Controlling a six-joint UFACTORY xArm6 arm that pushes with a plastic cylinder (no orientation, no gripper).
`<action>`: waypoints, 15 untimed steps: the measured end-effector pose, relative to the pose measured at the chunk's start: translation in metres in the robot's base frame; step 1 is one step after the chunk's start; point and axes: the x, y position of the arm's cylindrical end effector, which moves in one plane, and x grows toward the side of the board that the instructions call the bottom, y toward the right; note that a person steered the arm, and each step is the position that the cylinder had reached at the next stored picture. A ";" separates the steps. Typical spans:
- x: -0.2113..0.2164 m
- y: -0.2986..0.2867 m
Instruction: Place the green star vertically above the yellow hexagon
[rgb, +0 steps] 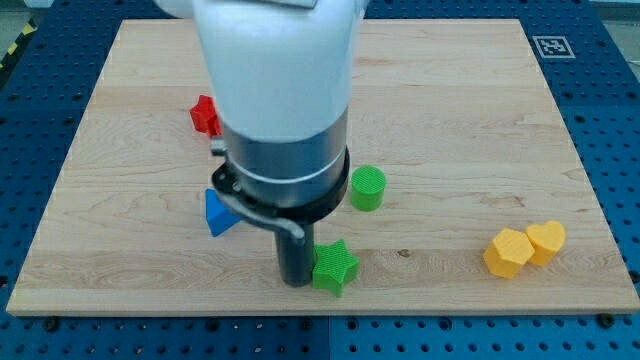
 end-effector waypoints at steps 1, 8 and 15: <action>0.017 -0.005; 0.012 0.018; -0.012 0.059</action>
